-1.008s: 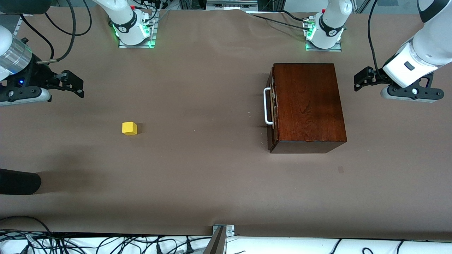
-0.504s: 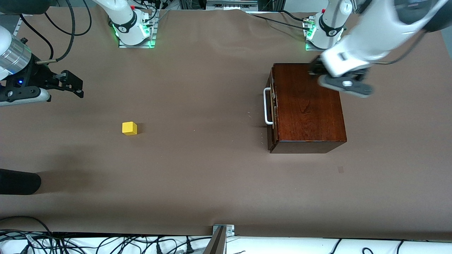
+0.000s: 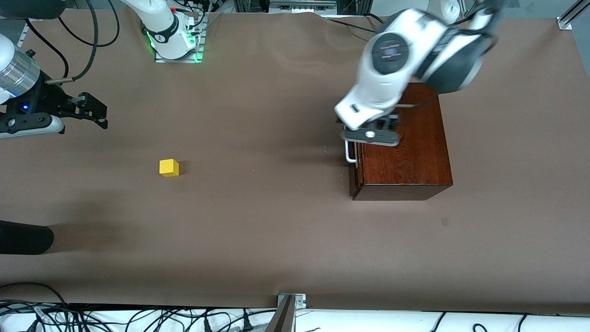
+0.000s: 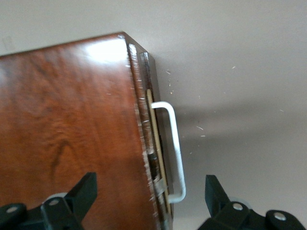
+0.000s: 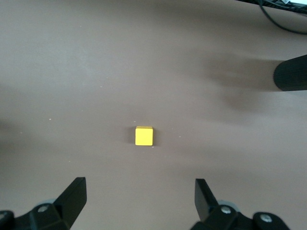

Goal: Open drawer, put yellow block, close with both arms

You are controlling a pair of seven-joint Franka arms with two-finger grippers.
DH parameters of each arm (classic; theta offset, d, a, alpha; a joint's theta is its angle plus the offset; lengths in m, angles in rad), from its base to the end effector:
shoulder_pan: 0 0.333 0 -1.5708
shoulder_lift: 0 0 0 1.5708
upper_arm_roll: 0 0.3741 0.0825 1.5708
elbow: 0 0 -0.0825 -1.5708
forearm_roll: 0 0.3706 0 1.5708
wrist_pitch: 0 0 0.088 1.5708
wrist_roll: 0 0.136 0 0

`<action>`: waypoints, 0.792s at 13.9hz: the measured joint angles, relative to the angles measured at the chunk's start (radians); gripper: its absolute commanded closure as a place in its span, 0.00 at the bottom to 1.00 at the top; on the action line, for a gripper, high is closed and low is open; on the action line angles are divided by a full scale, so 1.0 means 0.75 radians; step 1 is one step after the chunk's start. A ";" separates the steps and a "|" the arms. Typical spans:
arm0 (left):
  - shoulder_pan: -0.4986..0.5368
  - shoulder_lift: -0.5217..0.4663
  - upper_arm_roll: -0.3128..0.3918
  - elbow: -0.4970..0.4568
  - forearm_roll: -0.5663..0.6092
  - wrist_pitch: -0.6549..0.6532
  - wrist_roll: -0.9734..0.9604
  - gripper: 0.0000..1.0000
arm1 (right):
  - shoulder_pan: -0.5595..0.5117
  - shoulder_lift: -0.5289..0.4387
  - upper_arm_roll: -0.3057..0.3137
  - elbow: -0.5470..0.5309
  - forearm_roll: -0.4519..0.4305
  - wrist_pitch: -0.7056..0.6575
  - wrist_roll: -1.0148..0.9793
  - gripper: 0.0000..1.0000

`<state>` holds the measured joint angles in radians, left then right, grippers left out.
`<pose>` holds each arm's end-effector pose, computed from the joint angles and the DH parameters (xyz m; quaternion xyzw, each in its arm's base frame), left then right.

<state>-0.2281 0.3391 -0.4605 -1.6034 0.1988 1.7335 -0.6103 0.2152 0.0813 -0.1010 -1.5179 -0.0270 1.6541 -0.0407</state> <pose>0.5242 -0.3556 0.4674 -0.9944 0.0586 0.0552 0.0688 0.5769 0.0654 0.6404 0.9964 0.0784 0.0283 0.0165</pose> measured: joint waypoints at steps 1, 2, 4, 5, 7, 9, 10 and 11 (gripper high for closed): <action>-0.045 0.036 -0.001 -0.003 0.060 0.012 -0.069 0.00 | 0.001 0.001 0.001 0.000 -0.003 0.002 -0.001 0.00; -0.072 0.065 -0.001 -0.014 0.100 0.044 -0.124 0.00 | 0.001 0.001 0.002 0.000 -0.003 0.002 -0.001 0.00; -0.089 0.096 -0.001 -0.076 0.133 0.150 -0.197 0.00 | 0.002 0.008 0.005 0.000 -0.003 0.002 -0.001 0.00; -0.088 0.103 0.001 -0.110 0.161 0.191 -0.222 0.00 | 0.002 0.014 0.005 0.000 -0.003 0.002 -0.001 0.00; -0.088 0.109 0.001 -0.159 0.205 0.243 -0.275 0.00 | 0.002 0.027 0.005 0.000 -0.002 0.004 0.000 0.00; -0.102 0.121 -0.001 -0.175 0.230 0.271 -0.324 0.00 | 0.001 0.051 0.004 0.000 0.025 0.005 0.000 0.00; -0.108 0.124 -0.001 -0.175 0.243 0.276 -0.354 0.00 | -0.001 0.064 0.000 0.000 0.048 0.007 0.000 0.00; -0.117 0.131 -0.001 -0.177 0.244 0.280 -0.376 0.00 | -0.006 0.073 -0.004 0.000 0.063 0.008 0.000 0.00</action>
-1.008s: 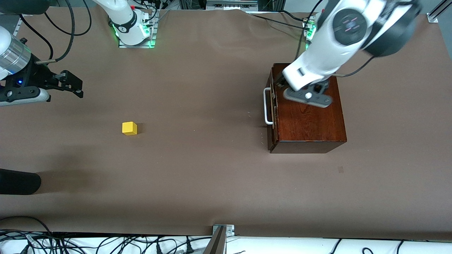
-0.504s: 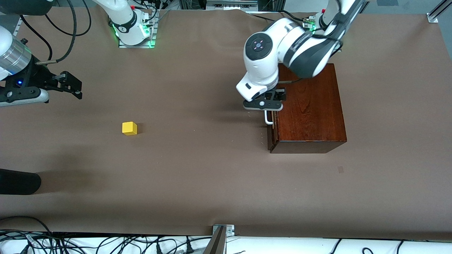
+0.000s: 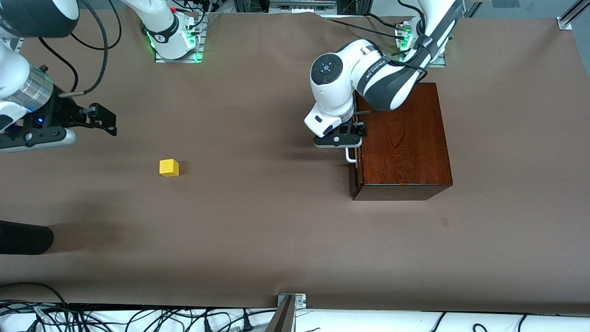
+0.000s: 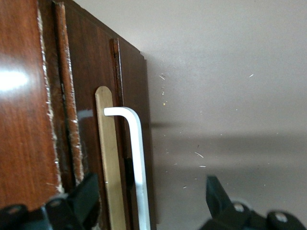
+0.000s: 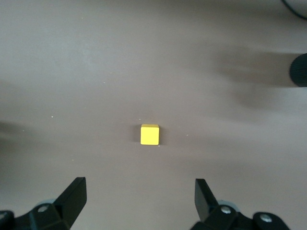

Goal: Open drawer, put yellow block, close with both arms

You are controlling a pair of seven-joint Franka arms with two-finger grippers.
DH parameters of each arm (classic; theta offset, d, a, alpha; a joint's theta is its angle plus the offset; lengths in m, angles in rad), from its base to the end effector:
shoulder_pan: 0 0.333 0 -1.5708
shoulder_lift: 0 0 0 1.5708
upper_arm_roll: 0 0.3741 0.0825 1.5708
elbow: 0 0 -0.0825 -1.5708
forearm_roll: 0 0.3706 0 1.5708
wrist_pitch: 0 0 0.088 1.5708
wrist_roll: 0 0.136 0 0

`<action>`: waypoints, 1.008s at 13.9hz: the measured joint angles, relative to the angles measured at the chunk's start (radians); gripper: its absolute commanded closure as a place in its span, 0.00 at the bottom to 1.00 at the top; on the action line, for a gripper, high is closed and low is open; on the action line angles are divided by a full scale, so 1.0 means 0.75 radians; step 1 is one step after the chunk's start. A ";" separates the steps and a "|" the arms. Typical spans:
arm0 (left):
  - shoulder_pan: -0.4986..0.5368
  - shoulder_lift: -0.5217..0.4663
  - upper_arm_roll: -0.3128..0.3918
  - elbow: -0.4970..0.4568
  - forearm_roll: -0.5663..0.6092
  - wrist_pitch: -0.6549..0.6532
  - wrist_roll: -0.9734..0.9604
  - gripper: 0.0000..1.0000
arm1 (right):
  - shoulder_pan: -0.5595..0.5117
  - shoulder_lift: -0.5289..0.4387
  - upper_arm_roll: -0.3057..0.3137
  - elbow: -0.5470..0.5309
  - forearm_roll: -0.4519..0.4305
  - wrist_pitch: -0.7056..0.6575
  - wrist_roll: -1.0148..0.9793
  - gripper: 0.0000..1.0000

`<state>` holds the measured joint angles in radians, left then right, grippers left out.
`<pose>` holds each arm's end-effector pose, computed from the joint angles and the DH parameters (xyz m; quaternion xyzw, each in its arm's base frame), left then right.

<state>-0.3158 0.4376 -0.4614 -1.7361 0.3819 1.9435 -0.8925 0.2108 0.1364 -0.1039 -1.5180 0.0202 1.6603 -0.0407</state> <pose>0.5036 -0.4015 0.3667 -0.9934 0.0178 0.0024 0.1135 0.5932 0.0707 0.6086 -0.9973 -0.0734 -0.0032 0.0031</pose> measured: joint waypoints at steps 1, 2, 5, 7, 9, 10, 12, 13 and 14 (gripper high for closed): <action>-0.013 0.010 0.000 -0.002 0.001 0.002 -0.018 0.00 | -0.005 0.007 -0.003 0.000 0.003 0.000 0.000 0.00; -0.027 0.021 0.000 -0.003 0.002 0.003 -0.038 0.00 | -0.011 0.012 -0.004 0.000 0.003 0.001 0.000 0.00; -0.053 0.037 0.000 -0.011 0.003 -0.001 -0.061 0.00 | -0.025 0.028 -0.006 0.000 0.004 0.004 0.000 0.00; -0.054 0.037 0.000 -0.014 0.004 -0.010 -0.062 0.00 | -0.028 0.043 -0.006 0.000 0.004 0.011 0.000 0.00; -0.054 0.037 0.001 -0.021 0.014 -0.027 -0.063 0.00 | -0.029 0.058 -0.006 0.000 -0.007 0.014 0.000 0.00; -0.054 0.038 0.001 -0.031 0.030 -0.031 -0.068 0.00 | -0.029 0.063 -0.006 0.000 -0.014 0.014 0.000 0.00; -0.054 0.040 0.000 -0.049 0.055 -0.027 -0.091 0.00 | -0.029 0.072 -0.006 0.000 -0.015 0.013 -0.001 0.00; -0.055 0.040 -0.002 -0.050 0.061 -0.027 -0.101 0.00 | -0.029 0.082 -0.006 -0.002 -0.016 0.011 -0.001 0.00; -0.056 0.040 -0.001 -0.051 0.061 -0.026 -0.108 0.00 | -0.029 0.100 -0.006 -0.003 -0.016 0.007 -0.002 0.00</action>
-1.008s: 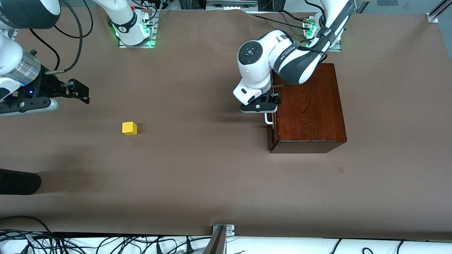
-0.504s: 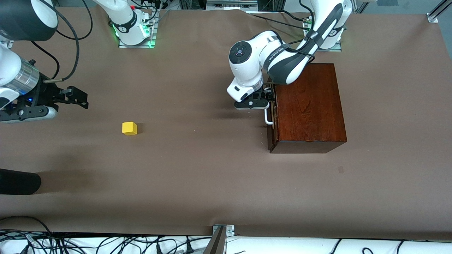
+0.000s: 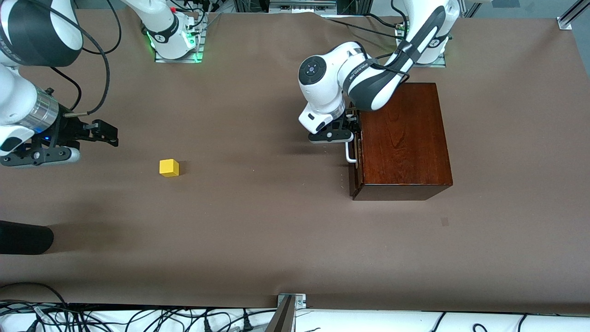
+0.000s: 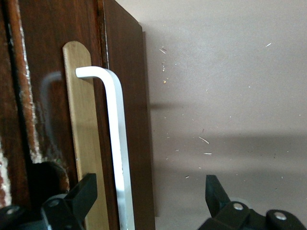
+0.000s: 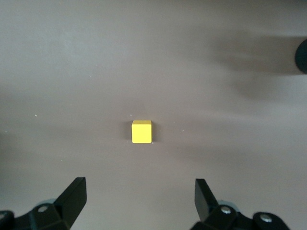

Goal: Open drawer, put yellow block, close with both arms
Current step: 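Pull the drawer open with the left gripper while the right gripper reaches the cube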

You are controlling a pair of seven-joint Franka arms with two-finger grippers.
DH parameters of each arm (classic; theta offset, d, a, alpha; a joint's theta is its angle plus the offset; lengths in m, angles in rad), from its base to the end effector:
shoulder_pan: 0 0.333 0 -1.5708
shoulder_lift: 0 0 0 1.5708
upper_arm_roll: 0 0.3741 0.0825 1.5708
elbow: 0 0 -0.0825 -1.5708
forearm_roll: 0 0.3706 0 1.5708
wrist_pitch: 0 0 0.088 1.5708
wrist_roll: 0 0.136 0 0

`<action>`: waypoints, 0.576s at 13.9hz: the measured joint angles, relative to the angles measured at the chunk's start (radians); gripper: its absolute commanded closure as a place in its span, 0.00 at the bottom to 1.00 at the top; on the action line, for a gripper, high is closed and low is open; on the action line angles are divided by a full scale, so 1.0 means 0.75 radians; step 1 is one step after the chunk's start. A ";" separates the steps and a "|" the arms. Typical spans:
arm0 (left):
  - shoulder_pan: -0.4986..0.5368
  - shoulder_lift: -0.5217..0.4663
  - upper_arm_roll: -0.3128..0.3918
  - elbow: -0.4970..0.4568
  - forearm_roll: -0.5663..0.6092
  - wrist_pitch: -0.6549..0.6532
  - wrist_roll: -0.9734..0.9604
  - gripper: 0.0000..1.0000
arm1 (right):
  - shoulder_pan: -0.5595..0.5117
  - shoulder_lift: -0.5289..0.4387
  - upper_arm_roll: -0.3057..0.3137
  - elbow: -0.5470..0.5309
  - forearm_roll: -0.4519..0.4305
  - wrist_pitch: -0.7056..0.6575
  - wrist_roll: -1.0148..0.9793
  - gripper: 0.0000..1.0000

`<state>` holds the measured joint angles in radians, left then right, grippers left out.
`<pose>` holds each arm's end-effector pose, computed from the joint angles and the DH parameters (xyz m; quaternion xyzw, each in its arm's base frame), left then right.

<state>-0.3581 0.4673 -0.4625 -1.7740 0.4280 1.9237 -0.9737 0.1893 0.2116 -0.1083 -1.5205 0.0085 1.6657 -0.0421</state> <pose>0.4786 -0.4127 0.3333 -0.9883 0.0159 0.0107 0.1511 0.6141 0.0576 0.5625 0.9975 0.0618 -0.0324 0.0078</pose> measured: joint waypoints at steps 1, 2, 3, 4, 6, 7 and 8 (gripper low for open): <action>0.000 0.000 0.000 -0.001 0.000 0.003 -0.005 0.00 | 0.000 0.024 0.000 0.000 -0.001 0.000 -0.004 0.00; 0.000 0.002 0.000 -0.003 0.000 0.014 -0.013 0.00 | 0.001 0.048 0.001 0.000 -0.007 0.001 -0.008 0.00; -0.001 0.007 0.000 -0.008 0.000 0.032 -0.023 0.00 | 0.002 0.067 0.005 -0.002 -0.011 -0.001 -0.010 0.00; -0.004 0.017 0.000 -0.012 0.000 0.051 -0.034 0.00 | 0.005 0.084 0.007 -0.007 -0.012 -0.002 -0.011 0.00; -0.024 0.041 0.000 -0.013 0.001 0.063 -0.071 0.00 | 0.010 0.112 0.010 -0.045 -0.012 0.016 -0.005 0.00; -0.031 0.047 0.000 -0.013 0.003 0.063 -0.084 0.00 | 0.015 0.123 0.010 -0.083 -0.012 0.060 0.006 0.00; -0.033 0.050 0.000 -0.013 0.003 0.063 -0.090 0.00 | 0.018 0.131 0.011 -0.134 -0.012 0.126 0.016 0.00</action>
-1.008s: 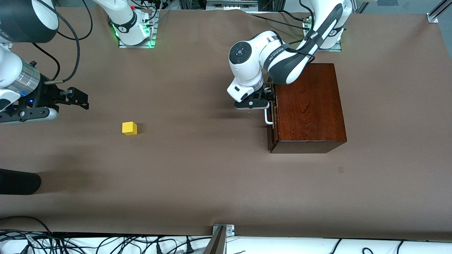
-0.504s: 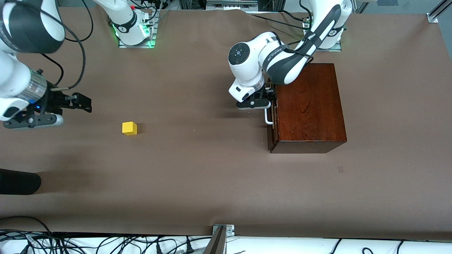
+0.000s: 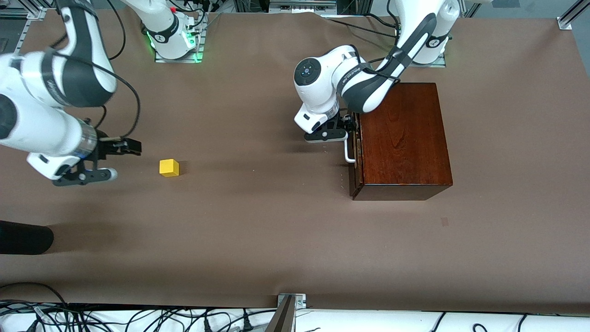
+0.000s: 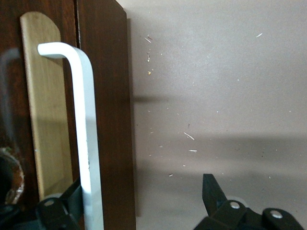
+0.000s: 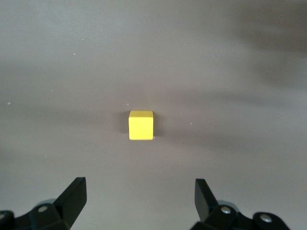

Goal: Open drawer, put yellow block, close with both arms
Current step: 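Pull the drawer open with the left gripper while the right gripper reaches the cube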

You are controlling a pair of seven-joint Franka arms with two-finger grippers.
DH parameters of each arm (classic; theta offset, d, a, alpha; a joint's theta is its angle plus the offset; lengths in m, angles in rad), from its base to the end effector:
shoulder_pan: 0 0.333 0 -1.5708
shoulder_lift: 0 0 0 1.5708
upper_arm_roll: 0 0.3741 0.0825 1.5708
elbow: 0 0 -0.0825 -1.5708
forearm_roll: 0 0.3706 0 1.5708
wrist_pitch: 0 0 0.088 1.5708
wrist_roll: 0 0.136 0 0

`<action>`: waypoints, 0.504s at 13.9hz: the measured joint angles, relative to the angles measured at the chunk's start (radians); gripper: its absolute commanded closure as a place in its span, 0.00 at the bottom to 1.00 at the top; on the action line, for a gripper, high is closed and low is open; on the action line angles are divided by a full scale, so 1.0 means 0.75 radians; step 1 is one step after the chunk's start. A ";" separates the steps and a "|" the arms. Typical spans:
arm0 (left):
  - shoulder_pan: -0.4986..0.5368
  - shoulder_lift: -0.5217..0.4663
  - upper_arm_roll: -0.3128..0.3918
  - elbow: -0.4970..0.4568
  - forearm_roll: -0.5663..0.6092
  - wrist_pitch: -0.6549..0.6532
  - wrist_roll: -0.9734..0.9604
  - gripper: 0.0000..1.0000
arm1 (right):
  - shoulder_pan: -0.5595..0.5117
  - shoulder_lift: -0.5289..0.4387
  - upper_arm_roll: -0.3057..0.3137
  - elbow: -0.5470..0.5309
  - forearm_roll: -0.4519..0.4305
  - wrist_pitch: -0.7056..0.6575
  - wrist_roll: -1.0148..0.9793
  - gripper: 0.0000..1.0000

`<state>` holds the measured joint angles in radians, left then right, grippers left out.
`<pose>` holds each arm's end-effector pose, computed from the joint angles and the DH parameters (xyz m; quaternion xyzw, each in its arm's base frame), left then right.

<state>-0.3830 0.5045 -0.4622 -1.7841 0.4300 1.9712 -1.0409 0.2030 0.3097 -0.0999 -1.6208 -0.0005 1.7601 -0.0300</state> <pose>0.4686 -0.4290 0.3096 -0.9898 0.0010 0.0114 0.1422 0.6279 0.0719 0.4628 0.9940 0.0674 -0.0837 0.0187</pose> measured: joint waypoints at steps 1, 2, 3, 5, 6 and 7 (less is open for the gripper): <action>-0.001 0.002 0.000 0.000 0.000 0.000 -0.004 0.00 | 0.003 0.006 0.002 -0.053 0.000 0.068 0.007 0.00; -0.006 0.002 0.000 0.002 0.000 0.003 -0.010 0.00 | 0.006 0.013 0.005 -0.107 0.001 0.133 0.013 0.00; -0.015 0.003 0.000 0.008 0.000 0.011 -0.016 0.00 | 0.011 0.019 0.006 -0.165 0.001 0.203 0.018 0.00; -0.037 0.014 -0.002 0.042 0.000 0.026 -0.028 0.00 | 0.017 0.028 0.010 -0.301 0.004 0.392 0.035 0.00; -0.049 0.024 -0.004 0.072 0.000 0.038 -0.032 0.00 | 0.018 0.032 0.011 -0.377 0.006 0.500 0.044 0.00; -0.067 0.037 -0.005 0.109 0.000 0.045 -0.037 0.00 | 0.020 0.035 0.011 -0.455 0.007 0.608 0.053 0.00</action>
<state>-0.4330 0.5326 -0.4661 -1.7024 0.4300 2.0047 -1.0686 0.2181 0.3363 -0.0915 -1.9621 0.0050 2.2163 0.0095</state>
